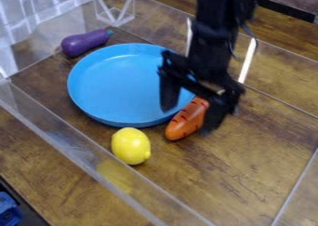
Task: Move the carrot to the left side
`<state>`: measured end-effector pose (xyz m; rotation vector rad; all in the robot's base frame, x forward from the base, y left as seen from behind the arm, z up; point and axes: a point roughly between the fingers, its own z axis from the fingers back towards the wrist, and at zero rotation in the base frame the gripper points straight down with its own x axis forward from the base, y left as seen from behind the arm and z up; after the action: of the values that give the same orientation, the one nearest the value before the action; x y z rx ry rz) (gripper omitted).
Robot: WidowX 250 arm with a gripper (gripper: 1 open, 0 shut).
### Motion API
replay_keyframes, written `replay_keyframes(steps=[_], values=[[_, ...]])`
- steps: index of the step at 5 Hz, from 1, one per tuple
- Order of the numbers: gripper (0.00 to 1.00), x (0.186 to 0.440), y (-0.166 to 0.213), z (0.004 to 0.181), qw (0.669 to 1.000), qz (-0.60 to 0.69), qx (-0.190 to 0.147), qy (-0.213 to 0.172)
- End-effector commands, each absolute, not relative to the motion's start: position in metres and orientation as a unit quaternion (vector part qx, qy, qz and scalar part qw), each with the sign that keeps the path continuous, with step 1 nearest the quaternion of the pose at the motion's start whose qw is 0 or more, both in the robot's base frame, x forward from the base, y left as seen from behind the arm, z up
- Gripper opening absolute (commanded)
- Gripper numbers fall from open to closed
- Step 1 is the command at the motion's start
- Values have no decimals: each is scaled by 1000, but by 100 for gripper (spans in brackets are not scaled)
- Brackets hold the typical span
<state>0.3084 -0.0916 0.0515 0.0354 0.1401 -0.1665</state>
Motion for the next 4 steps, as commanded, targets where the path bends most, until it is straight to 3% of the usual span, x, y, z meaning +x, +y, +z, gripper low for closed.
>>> replay_keyframes(steps=[1,2,3,4], values=[[100,315,-99,48,993,-105,23,38],[100,312,-97,32,992,-116,19,41],[0,311,-96,31,991,-126,18,43],[0,307,-87,35,993,-104,17,43]])
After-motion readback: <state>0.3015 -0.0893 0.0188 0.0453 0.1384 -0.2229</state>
